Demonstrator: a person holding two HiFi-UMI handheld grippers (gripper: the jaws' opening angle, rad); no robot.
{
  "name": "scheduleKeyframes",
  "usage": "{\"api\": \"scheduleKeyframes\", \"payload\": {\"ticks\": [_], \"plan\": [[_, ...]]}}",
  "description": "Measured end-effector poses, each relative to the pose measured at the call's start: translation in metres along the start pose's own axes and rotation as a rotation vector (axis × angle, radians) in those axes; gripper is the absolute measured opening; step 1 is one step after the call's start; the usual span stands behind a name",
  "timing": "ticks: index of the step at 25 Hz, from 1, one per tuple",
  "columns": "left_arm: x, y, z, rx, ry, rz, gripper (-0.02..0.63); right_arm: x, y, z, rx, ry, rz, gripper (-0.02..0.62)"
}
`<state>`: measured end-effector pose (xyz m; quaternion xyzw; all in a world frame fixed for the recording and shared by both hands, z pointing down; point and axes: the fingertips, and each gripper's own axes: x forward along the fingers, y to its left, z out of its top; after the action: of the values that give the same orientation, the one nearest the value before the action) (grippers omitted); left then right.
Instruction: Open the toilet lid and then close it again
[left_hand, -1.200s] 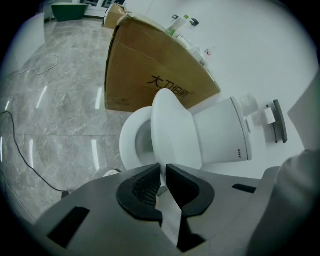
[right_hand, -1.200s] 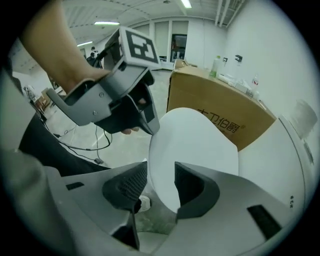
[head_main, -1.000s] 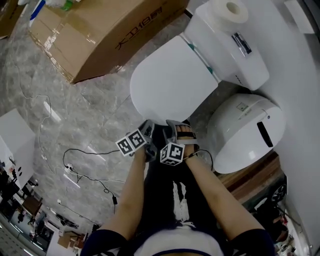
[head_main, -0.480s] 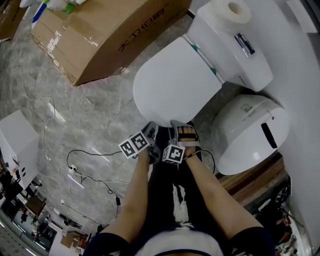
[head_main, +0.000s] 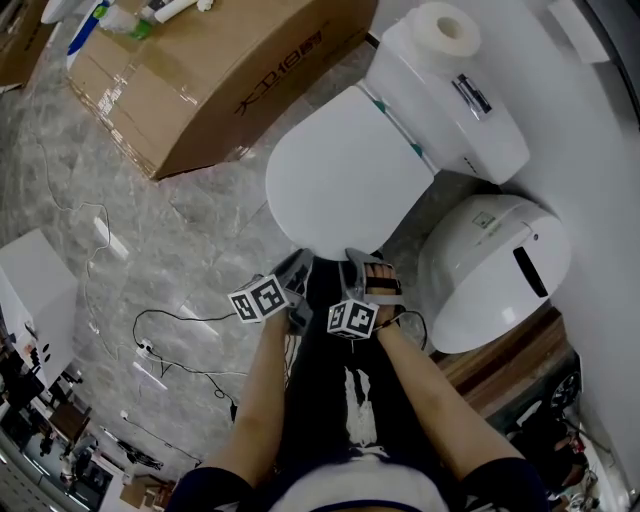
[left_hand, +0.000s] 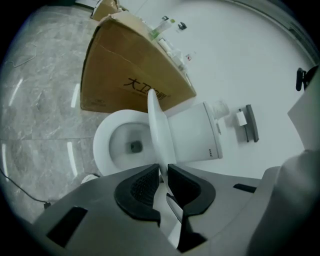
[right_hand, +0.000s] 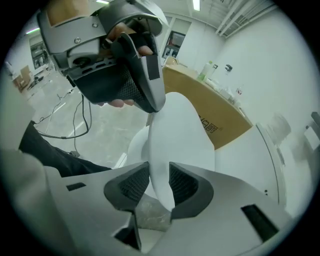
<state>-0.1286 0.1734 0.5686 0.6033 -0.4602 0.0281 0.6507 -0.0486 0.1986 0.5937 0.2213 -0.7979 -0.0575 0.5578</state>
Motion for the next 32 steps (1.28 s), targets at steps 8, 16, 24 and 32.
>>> {"api": "scheduleKeyframes", "payload": {"ticks": [8,16,24,32], "plan": [[0.004,-0.058,0.005,0.178,0.094,-0.136,0.11,-0.03,-0.033,0.001,0.042,-0.047,-0.041,0.118],[-0.007,-0.08,0.007,0.272,0.111,-0.127,0.11,-0.053,-0.063,-0.001,0.074,-0.036,-0.06,0.118],[-0.017,-0.09,0.025,0.408,0.046,-0.063,0.058,-0.072,-0.09,-0.002,0.108,-0.074,-0.1,0.118],[-0.015,-0.12,0.04,0.51,-0.011,-0.099,0.006,-0.086,-0.118,-0.009,0.195,-0.08,-0.162,0.117]]}}
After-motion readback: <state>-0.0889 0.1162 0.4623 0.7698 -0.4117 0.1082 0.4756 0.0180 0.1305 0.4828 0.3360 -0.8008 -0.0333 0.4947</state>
